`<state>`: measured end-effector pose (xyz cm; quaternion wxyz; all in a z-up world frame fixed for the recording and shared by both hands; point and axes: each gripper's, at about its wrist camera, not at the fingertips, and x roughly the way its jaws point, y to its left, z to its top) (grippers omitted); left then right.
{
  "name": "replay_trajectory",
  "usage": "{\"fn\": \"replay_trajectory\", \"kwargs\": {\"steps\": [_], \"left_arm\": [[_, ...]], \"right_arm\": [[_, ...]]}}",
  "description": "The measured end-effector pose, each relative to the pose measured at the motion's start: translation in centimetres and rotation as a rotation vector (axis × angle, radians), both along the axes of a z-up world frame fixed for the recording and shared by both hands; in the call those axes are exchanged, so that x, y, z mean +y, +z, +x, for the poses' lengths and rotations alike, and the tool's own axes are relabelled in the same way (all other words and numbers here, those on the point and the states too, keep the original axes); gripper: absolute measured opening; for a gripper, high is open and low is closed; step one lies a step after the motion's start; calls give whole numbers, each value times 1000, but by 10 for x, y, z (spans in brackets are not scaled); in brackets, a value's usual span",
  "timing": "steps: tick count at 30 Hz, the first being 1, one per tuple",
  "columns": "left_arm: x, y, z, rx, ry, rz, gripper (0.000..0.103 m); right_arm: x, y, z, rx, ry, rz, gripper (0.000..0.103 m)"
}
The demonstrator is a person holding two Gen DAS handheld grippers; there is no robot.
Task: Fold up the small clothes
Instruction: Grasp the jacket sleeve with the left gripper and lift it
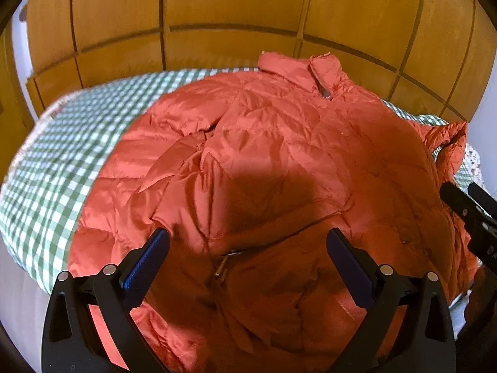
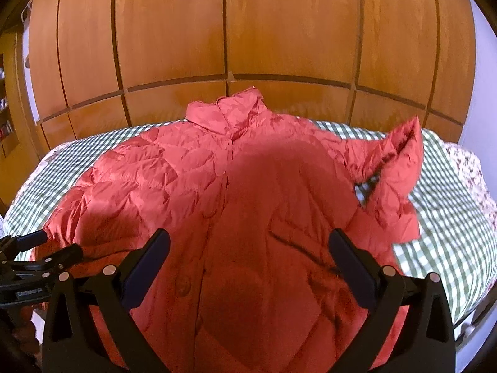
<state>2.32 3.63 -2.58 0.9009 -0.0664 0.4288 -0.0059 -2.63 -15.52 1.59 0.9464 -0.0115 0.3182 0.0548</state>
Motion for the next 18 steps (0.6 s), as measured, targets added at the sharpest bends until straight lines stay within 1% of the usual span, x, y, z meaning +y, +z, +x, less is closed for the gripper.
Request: {"fn": "replay_trajectory", "kwargs": {"steps": [2,4,5,6,7,8,10,13,14,15,18], "left_arm": [[18,0,4,15,20,-77,100],[41,0,3,-5,41,-204,100],[59,-2,-1,-34,61,-301,100],[75,-4,-5,-64,89,-382,100],[90,-7,-10,-83,132,-431,100],[99,-8,-13,-84,171,-442,100],[120,-14,-20,-68,257,-395,100],[139,-22,-33,-50,315,-332,100],[147,-28,-40,-32,350,-289,100],[152,-34,-47,-17,373,-263,100],[168,-51,-62,23,418,-243,100]], "right_arm": [[2,3,9,-15,4,-20,101],[2,5,19,-28,-1,-44,101],[2,6,25,-32,-5,-54,101],[2,6,31,-37,-8,-58,101],[1,7,38,-42,-14,-64,101],[0,6,46,-40,-19,-70,101],[-1,3,60,-45,-25,-81,101],[-3,-10,82,-35,-44,-116,101],[-5,-17,90,-21,-51,-128,101],[-7,-23,97,0,-57,-134,101],[-18,-43,112,66,-76,-113,101]]}}
